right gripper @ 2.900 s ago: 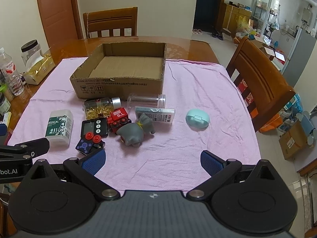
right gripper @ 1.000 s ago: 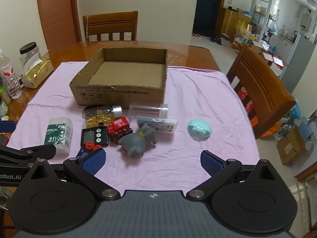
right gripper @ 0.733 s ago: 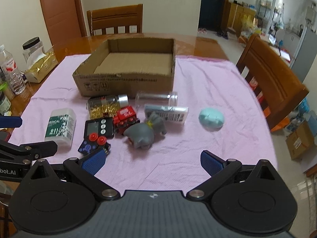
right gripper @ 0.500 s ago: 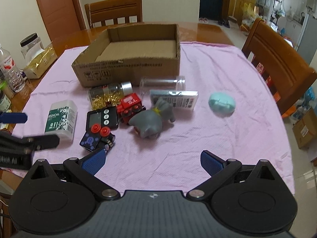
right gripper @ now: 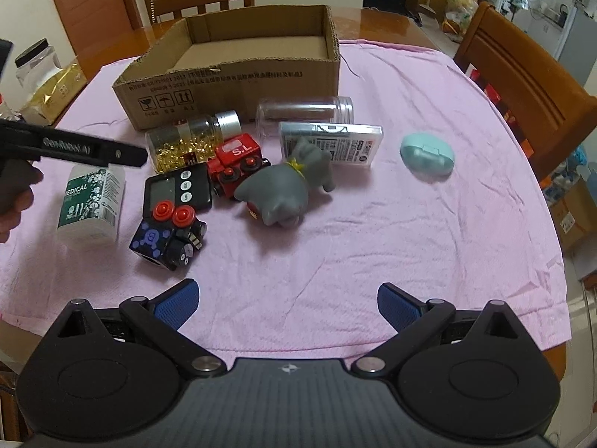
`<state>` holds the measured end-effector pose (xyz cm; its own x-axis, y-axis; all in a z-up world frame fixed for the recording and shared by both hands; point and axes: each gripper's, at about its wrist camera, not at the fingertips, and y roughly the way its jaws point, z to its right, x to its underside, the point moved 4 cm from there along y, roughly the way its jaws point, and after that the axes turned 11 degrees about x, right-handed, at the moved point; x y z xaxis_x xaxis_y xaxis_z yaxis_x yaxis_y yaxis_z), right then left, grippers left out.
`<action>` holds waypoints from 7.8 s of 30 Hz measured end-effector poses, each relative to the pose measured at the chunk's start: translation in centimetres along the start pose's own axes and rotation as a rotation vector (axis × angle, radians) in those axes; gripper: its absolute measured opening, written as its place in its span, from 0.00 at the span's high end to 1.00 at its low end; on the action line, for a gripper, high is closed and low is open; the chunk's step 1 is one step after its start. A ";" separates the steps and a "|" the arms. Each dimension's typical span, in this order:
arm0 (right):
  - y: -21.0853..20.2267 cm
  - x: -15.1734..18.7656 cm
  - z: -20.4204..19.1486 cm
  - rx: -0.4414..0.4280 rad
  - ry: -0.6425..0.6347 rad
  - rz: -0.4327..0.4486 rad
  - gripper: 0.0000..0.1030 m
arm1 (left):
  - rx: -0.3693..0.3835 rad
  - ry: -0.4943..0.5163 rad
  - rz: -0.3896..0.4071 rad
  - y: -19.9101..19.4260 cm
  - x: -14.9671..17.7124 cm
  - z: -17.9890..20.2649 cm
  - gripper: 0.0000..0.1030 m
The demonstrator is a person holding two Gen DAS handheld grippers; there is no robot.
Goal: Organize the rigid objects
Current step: 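Grasp the MEDICAL swab tub with the left tool while the right tool approaches the toy cube, then grasp the red-buttoned toy cube with the right tool, then carry the swab tub and toy cube into the box and release both, then move the left tool to the black timer while the right tool approaches the mint-green case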
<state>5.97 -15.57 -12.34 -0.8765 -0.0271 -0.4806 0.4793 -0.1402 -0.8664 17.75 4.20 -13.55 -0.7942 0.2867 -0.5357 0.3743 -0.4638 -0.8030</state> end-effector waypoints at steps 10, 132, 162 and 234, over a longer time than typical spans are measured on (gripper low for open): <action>0.7 0.3 1.1 0.025 0.027 -0.020 0.00 | 0.123 0.104 -0.144 -1.9 3.7 2.3 0.01; -1.5 -12.3 -5.9 -0.264 -0.508 0.177 0.44 | -0.129 0.141 0.017 -8.6 -6.1 1.8 0.20; 4.3 -23.2 -2.7 -0.185 -0.453 0.236 0.44 | -0.261 0.022 0.087 3.1 -20.8 -3.7 0.11; 8.3 -14.7 10.9 0.078 -0.107 0.110 0.00 | -0.165 -0.155 0.050 -0.1 -1.3 3.8 0.02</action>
<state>22.33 -27.12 -11.04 -0.8209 -0.1508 -0.5508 0.5711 -0.2065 -0.7945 16.94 0.66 -11.73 -0.8319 0.1287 -0.5397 0.4781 -0.3272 -0.8150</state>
